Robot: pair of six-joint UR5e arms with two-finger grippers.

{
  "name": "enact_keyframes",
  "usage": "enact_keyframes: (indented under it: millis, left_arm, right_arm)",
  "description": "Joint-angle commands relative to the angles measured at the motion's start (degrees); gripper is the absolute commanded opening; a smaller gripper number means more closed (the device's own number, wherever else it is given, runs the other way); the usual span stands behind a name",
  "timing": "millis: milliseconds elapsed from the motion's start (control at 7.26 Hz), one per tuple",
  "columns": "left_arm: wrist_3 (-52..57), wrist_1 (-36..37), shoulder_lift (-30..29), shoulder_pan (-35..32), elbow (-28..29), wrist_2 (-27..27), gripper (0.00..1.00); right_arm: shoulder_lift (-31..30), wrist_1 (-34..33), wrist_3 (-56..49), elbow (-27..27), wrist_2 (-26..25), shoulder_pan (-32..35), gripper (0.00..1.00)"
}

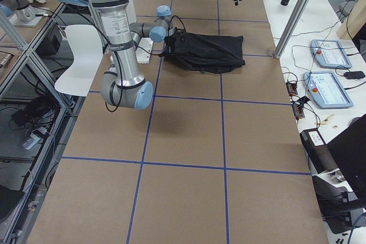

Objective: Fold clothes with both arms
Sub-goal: 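Drag the held shirt edge toward the robot with the right gripper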

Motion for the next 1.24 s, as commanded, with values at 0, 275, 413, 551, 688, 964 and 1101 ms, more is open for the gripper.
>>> enact_keyframes:
  millis: [0, 275, 413, 551, 688, 964, 1101]
  left_arm:
    - [-0.1, 0.0, 0.3, 0.0, 0.2, -0.6, 1.00]
    - [-0.2, 0.4, 0.4, 0.9, 0.4, -0.5, 1.00]
    - [-0.2, 0.3, 0.4, 1.1, 0.7, -0.6, 1.00]
    - [-0.2, 0.3, 0.4, 1.1, 0.8, -0.6, 1.00]
    - [-0.2, 0.3, 0.4, 1.1, 0.9, -0.6, 1.00]
    - [-0.2, 0.3, 0.3, 1.1, 0.8, -0.6, 1.00]
    - [-0.1, 0.3, 0.3, 1.1, 0.8, -0.6, 1.00]
  right_arm:
    - [1.9, -2.8, -3.0, 0.6, 1.6, 2.2, 1.00]
    - [8.6, -10.4, -8.9, -2.3, 0.9, 0.3, 0.98]
    - [9.7, -12.8, -16.5, -3.6, -0.9, -2.0, 0.92]
    - [9.8, -16.0, -22.8, -3.6, -4.6, -4.7, 0.91]
    - [9.3, -17.6, -25.9, -3.7, -6.2, -6.4, 0.82]
    - [9.1, -19.0, -28.4, -4.5, -7.7, -8.3, 0.69]
    - [9.2, -19.0, -28.4, -5.3, -9.3, -8.7, 0.63]
